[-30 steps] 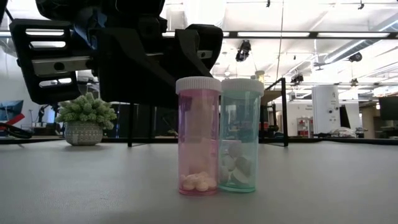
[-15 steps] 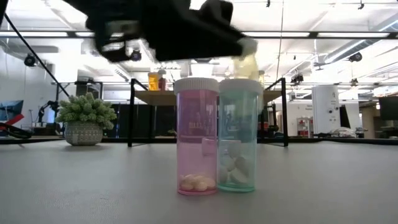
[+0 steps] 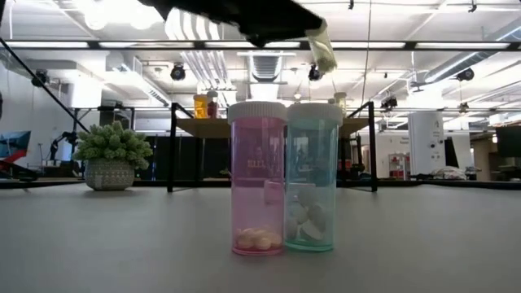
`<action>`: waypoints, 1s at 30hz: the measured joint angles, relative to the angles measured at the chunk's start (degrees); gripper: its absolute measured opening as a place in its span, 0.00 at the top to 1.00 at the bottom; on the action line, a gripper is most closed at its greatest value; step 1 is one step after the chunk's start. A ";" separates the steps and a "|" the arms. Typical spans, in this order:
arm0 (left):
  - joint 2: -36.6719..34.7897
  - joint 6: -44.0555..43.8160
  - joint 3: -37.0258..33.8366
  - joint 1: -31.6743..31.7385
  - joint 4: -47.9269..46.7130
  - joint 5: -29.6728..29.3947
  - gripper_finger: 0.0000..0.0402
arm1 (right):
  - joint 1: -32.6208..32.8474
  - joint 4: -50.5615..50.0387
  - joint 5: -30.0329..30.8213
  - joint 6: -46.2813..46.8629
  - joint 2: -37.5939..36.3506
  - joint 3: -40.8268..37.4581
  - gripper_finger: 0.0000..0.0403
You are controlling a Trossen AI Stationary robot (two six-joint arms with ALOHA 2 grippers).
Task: Pick and place medicine bottles onto shelf by color
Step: Put the small yellow pill bottle on the shelf
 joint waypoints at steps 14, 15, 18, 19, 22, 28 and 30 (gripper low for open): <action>-7.64 -0.31 10.92 13.36 -22.34 -14.12 0.74 | -0.02 0.56 0.00 0.02 0.00 0.00 0.51; -7.88 -0.26 10.82 14.49 -22.25 -14.10 0.74 | 0.00 0.64 0.00 0.00 0.00 0.00 0.51; -8.68 -0.23 10.33 18.99 -22.49 -12.38 0.74 | -0.02 1.26 0.02 0.00 0.00 0.00 0.51; -9.01 -0.23 10.16 20.81 -22.43 -10.93 0.74 | -0.02 1.62 0.00 0.00 0.00 0.00 0.51; -9.55 -0.15 8.86 26.35 -22.63 -5.25 0.74 | -0.01 1.97 0.01 0.00 0.01 0.00 0.51; -9.91 4.51 7.60 34.36 -22.82 -0.95 0.74 | -0.02 1.97 0.02 0.02 0.00 0.00 0.51; -9.94 6.27 7.59 36.04 -23.16 -0.89 0.74 | 0.00 1.97 0.01 0.01 0.00 0.00 0.51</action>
